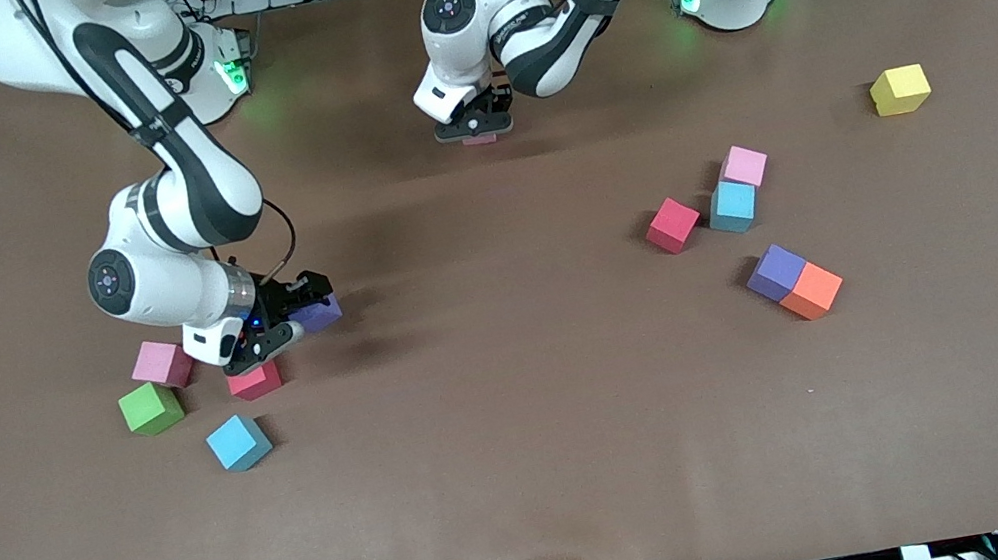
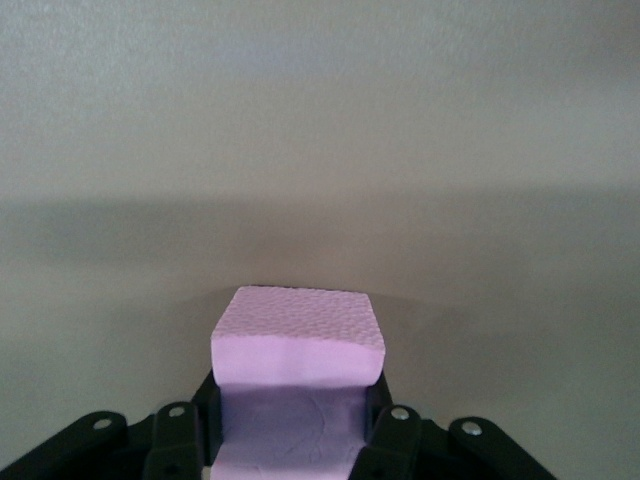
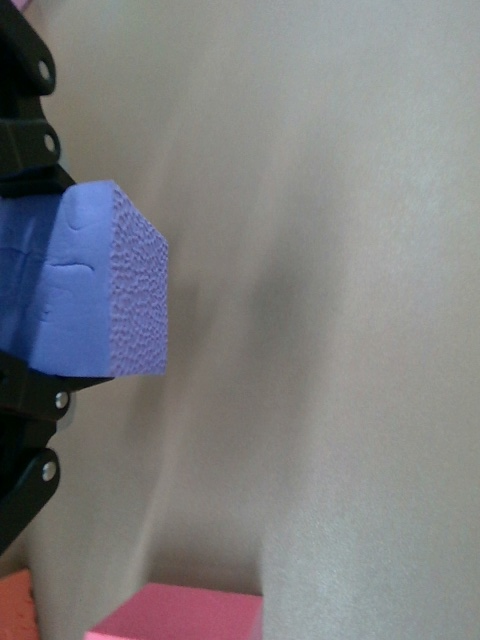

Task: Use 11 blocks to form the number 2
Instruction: 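Set pink cube mid-table with the left gripper while the right gripper carries blue, then set blue beside pink with the right gripper while the left gripper grasps red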

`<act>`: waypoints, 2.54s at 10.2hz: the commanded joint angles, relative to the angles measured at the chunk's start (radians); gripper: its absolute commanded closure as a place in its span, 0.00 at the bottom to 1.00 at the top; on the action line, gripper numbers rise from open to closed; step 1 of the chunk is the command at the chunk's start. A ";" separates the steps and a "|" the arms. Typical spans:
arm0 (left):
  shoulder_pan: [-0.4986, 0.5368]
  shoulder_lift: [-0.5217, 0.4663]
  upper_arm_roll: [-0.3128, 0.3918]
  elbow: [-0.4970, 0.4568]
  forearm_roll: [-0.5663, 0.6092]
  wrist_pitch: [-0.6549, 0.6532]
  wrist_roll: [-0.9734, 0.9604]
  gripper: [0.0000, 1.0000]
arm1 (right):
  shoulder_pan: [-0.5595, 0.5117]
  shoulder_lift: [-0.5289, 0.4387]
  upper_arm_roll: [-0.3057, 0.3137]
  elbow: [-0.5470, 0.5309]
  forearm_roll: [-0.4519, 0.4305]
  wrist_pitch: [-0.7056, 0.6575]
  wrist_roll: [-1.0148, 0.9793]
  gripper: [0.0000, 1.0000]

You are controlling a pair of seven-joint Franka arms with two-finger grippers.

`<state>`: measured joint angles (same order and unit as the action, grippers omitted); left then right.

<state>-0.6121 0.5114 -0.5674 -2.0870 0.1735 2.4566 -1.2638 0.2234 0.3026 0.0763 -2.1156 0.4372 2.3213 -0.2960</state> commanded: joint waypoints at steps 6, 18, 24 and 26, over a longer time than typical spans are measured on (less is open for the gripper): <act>-0.006 0.038 0.011 0.038 0.011 0.006 -0.075 0.01 | 0.011 -0.218 0.026 -0.073 -0.132 -0.158 0.354 0.73; 0.277 -0.254 0.018 -0.007 0.018 -0.255 0.145 0.00 | 0.238 -0.191 0.031 -0.141 -0.252 -0.025 -0.286 0.80; 0.354 -0.251 0.236 -0.014 0.087 -0.237 0.707 0.00 | 0.500 -0.132 0.026 -0.207 -0.250 0.148 -0.417 0.90; 0.354 -0.252 0.271 -0.066 0.087 -0.139 0.896 0.00 | 0.572 -0.088 0.020 -0.211 -0.247 0.225 -0.399 0.91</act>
<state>-0.2540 0.2824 -0.3151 -2.0953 0.2414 2.2478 -0.4759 0.7619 0.1866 0.1089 -2.3203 0.1970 2.4967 -0.6980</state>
